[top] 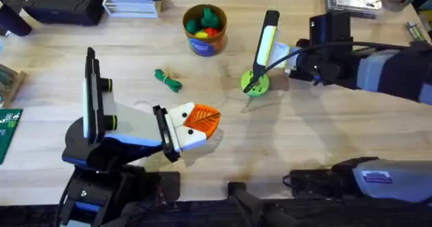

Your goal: Pick up the gripper from the table and insert it into the empty holder that is missing its gripper. Then pick up a screw, insert it into the mounting hole, and use the screwdriver to tighten it. Finally, clean up the table by picking up the vegetable and placing it into the bucket.

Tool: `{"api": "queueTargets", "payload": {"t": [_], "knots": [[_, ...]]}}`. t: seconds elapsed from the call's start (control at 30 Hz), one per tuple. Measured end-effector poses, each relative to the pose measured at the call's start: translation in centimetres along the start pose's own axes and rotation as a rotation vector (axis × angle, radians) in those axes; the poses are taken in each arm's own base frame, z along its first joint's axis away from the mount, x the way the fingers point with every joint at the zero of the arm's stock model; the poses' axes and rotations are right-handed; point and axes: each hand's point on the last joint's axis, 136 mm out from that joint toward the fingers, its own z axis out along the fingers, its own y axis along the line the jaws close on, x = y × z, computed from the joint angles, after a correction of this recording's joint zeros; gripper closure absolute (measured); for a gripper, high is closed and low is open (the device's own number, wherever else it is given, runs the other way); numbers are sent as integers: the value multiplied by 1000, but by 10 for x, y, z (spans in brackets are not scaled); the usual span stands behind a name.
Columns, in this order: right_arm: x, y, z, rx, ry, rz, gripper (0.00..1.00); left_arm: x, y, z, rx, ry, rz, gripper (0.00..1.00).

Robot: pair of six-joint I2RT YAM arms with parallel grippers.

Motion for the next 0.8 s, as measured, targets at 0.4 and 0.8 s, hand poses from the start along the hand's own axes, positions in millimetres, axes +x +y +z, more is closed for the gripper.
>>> {"api": "queueTargets", "payload": {"t": [0.4,0.8], "knots": [[7,-3,9,-16,51,-19,158,0,0,0,0,0,0,995],[22,20,-17,-144,171,472,8,0,0,0,0,0,4,486]]}}
